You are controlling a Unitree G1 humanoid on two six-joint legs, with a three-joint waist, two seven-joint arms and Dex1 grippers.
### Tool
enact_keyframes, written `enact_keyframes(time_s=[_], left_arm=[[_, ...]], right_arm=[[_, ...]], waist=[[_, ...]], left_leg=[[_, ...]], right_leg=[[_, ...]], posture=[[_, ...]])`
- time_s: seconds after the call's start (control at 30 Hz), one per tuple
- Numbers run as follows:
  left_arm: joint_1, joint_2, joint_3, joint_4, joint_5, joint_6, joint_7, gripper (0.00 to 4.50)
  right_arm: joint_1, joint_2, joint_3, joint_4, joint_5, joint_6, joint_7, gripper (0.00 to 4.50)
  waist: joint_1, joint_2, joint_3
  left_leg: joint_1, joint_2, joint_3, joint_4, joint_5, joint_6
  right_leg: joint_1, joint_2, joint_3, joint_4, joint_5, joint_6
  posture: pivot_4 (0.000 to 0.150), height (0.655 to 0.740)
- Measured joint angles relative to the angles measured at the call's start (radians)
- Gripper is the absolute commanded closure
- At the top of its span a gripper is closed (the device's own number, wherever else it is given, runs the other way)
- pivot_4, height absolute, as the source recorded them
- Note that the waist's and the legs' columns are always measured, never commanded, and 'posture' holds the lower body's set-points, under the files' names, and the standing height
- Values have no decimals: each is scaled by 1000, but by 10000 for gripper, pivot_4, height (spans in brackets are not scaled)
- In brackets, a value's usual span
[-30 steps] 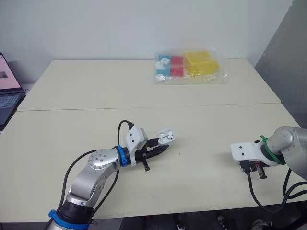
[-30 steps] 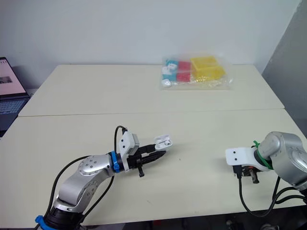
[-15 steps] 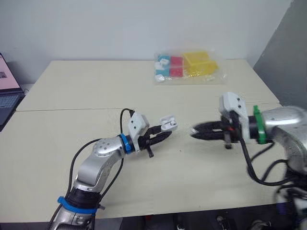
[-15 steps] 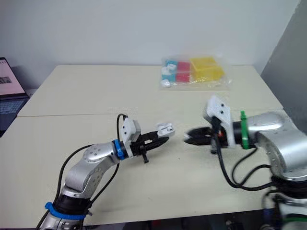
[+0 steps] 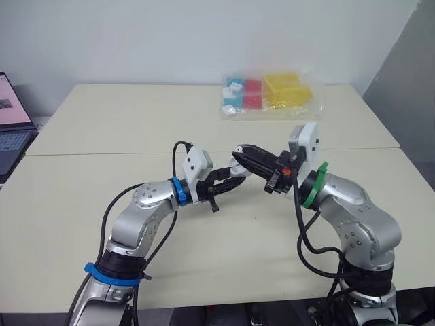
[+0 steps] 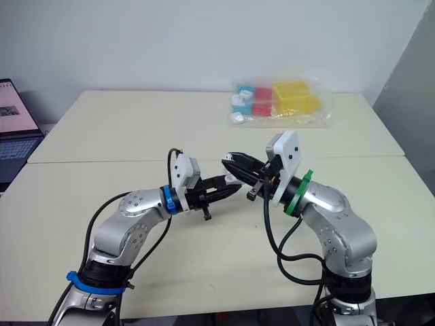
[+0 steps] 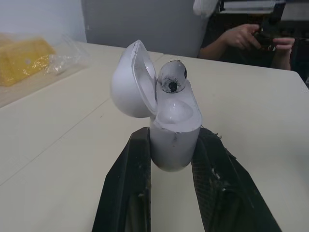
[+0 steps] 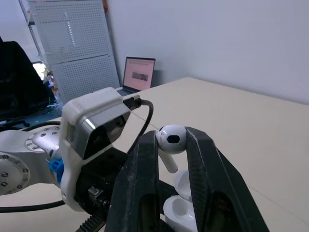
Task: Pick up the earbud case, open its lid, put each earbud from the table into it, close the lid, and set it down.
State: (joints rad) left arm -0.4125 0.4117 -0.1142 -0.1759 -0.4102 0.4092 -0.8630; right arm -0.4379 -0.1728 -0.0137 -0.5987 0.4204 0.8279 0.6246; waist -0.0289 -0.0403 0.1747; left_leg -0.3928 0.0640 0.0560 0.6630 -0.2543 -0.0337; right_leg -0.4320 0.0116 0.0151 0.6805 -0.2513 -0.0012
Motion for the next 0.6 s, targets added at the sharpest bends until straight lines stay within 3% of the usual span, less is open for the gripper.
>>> enact_keyframes(time_s=[0.23,0.6], left_arm=[[-3,5,2,8,-3,2,-3,37148],[-13,18,2,17,-3,1,-15,37148]], right_arm=[[57,-15,90,54,-51,-147,-47,40839],[106,-18,155,93,-65,-210,-105,40839]], waist=[[0,0,0],[0,0,0]], left_leg=[[0,0,0,0,0,0],[0,0,0,0,0,0]], right_leg=[[0,1,0,0,0,0],[0,1,0,0,0,0]], posture=[[1500,7400],[1500,7400]])
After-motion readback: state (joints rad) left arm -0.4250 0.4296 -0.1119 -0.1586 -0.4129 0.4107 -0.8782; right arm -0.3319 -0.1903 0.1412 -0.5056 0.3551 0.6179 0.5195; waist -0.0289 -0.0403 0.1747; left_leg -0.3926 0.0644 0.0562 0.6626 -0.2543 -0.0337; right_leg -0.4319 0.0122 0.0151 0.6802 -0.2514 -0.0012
